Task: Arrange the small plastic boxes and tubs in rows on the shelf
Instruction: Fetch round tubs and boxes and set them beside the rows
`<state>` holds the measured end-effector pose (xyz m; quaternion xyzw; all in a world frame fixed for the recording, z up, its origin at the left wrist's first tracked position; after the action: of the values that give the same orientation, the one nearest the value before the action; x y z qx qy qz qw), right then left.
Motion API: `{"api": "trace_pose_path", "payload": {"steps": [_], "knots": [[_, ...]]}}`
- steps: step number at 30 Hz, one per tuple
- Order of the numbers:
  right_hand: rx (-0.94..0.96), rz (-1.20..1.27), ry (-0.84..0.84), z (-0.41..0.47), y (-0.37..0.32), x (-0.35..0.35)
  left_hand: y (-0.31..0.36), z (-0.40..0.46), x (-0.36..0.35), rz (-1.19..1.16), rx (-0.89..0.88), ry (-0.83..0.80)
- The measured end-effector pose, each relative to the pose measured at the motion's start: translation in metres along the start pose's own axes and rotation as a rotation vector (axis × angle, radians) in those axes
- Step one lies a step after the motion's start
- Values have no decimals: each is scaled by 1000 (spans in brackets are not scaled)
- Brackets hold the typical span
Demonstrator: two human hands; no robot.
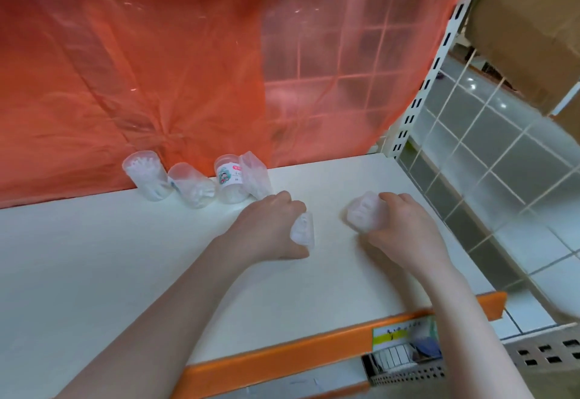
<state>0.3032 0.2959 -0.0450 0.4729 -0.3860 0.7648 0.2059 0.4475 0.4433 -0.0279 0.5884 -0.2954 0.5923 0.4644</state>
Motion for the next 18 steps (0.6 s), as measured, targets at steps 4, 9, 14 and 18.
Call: {"api": "trace_pose_path", "payload": {"steps": [4, 9, 14, 18], "knots": [[119, 12, 6, -19, -40, 5, -27, -35, 28, 21, 60, 70], [290, 74, 30, -60, -117, 3, -82, -110, 66, 61, 176, 137], [438, 128, -30, -133, -218, -10, -150, -229, 102, 126, 311, 187], [524, 204, -44, -214, -303, -28, -205, -344, 125, 160, 422, 201]]}}
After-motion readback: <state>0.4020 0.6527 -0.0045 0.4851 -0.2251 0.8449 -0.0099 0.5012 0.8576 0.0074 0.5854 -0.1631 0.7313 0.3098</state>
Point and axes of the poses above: each hand's wrist, its own z-axis towards the middle knuckle, its own x-axis out of the back of the hand, y = z × x, the point moved 4 cm from there along z, towards the middle knuckle, and after that the axes turned 12 degrees about y, right-handed, at the moved point
